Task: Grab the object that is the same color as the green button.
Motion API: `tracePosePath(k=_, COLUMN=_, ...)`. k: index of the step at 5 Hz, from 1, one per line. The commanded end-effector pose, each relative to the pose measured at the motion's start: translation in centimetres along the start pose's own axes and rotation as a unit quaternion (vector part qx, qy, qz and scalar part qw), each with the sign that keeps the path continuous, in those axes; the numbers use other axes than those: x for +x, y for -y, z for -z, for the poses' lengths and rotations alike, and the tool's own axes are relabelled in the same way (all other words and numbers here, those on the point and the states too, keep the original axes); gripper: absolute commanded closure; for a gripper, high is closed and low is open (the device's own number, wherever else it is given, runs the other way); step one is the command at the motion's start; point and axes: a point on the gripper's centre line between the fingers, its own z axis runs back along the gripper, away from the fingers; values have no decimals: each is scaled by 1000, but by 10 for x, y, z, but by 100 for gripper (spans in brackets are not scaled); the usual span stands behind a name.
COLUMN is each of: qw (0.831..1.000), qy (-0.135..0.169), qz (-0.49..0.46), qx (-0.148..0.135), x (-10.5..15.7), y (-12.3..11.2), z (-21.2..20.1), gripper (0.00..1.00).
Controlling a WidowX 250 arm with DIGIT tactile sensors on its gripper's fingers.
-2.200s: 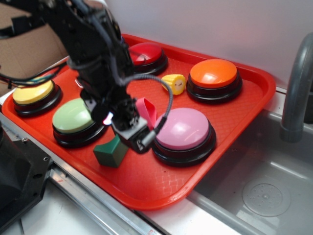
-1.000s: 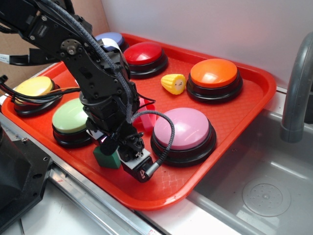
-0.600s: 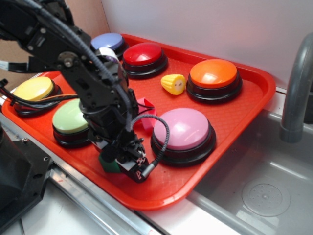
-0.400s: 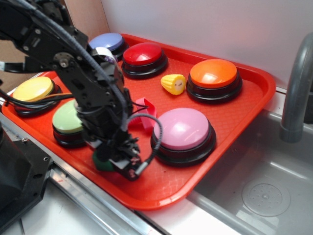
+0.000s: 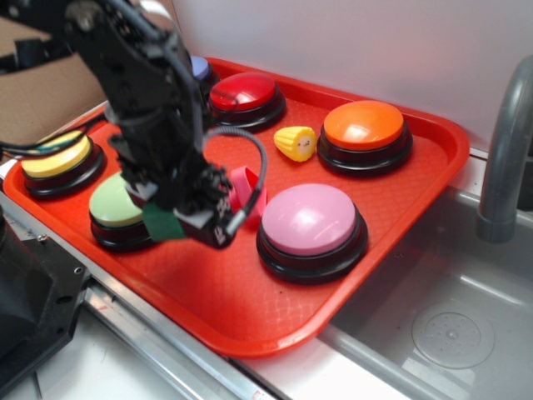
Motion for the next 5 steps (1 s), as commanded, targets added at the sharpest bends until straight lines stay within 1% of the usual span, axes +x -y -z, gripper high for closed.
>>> tracePosePath(k=1, qw=998, qy=24, qz=-50, qx=-34, x=47, y=-26, z=-71, gripper=100)
tracePosePath(k=2, qw=998, qy=20, qz=-64, qx=-18, x=65, y=-44, z=-92, gripper=100)
tracePosePath(k=3, qw=996, qy=22, qz=-83, qx=-18, x=71, y=-59, z=-102, gripper=100)
tracePosePath(k=4, qw=994, qy=36, qz=-99, qx=-9, x=74, y=-73, z=-111, gripper=100)
tracePosePath(k=5, qw=994, qy=24, qz=-111, qx=-3, x=77, y=-76, z=-110, gripper=100)
